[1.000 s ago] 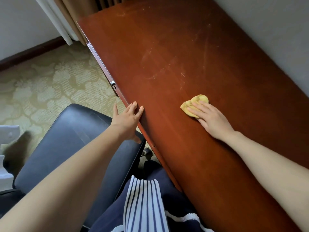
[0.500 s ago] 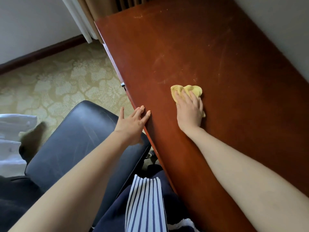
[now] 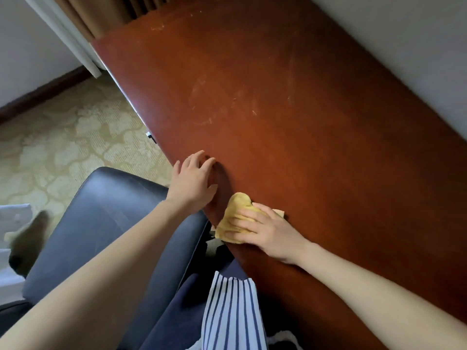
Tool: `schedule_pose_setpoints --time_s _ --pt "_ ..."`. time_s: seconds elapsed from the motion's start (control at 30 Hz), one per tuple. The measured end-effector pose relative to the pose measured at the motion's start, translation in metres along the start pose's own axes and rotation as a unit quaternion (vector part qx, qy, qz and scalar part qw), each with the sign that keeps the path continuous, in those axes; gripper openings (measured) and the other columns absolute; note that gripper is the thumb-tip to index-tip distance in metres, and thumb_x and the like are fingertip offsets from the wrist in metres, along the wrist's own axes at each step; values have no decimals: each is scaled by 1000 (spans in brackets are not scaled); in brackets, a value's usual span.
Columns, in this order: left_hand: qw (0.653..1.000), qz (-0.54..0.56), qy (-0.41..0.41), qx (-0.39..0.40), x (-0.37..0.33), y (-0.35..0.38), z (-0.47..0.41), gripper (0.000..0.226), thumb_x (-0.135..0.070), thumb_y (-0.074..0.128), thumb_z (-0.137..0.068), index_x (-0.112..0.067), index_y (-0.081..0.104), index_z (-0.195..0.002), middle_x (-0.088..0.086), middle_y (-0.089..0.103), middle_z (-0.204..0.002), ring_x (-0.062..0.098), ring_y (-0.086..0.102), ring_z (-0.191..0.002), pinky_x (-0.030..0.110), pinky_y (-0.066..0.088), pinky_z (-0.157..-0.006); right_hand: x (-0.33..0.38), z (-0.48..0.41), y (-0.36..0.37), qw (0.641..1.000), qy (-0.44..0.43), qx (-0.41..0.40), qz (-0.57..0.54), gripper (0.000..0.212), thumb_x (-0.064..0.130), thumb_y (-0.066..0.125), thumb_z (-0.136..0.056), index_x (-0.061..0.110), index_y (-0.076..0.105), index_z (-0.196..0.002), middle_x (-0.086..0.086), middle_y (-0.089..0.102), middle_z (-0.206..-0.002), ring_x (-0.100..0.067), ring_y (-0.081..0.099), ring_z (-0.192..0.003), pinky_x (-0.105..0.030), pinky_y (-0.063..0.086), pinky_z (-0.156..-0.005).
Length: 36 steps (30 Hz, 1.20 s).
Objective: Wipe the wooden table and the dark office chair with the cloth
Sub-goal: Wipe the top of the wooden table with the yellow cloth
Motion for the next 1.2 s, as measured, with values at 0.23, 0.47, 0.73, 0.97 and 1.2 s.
schedule_pose_setpoints --time_s 0.23,0.47,0.73,0.97,1.2 --pt "985 -84 117 95 -63 24 -26 105 -65 57 -79 -28 -10 -150 3 -24 -156 30 -15 -144 53 0 -114 -58 68 -23 999 3 30 39 38 11 44 -96 24 64 -124 -1 60 -131 -25 54 -124 -47 46 -99" --pt "963 -179 117 162 -68 28 -39 100 -72 43 -82 -25 -15 -150 1 -21 -157 23 -12 -146 54 -3 -114 -171 86 -63 985 165 27 41 59 -14 72 -72 14 65 -123 -12 59 -130 -37 56 -119 -54 43 -97" --pt "957 -184 106 196 -70 26 -42 100 -70 45 -83 -25 -15 -149 2 -20 -157 23 -10 -146 55 0 -113 -294 81 -85 893 447 -40 25 46 6 46 -98 20 46 -141 -8 42 -148 -31 32 -138 -47 29 -111" --pt "964 -185 97 162 -67 30 -40 97 -70 41 -84 -28 -18 -148 0 -22 -157 21 -12 -146 56 1 -112 -319 51 -83 715 678 -168 -31 42 19 41 -101 32 45 -141 8 34 -152 -18 21 -142 -39 16 -117" --pt "971 -176 92 132 -66 30 -41 74 -59 30 -95 -29 -10 -150 -2 -14 -159 19 -7 -147 56 2 -113 -243 8 -53 847 523 -97 0 41 21 43 -100 35 48 -138 6 41 -149 -19 26 -140 -43 16 -115"
Point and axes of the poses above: each hand's wrist, its own z-axis away from the middle knuckle, its own y-axis out of the palm, x = y × z, the point moved 7 cm from there along -z, towards the middle knuckle
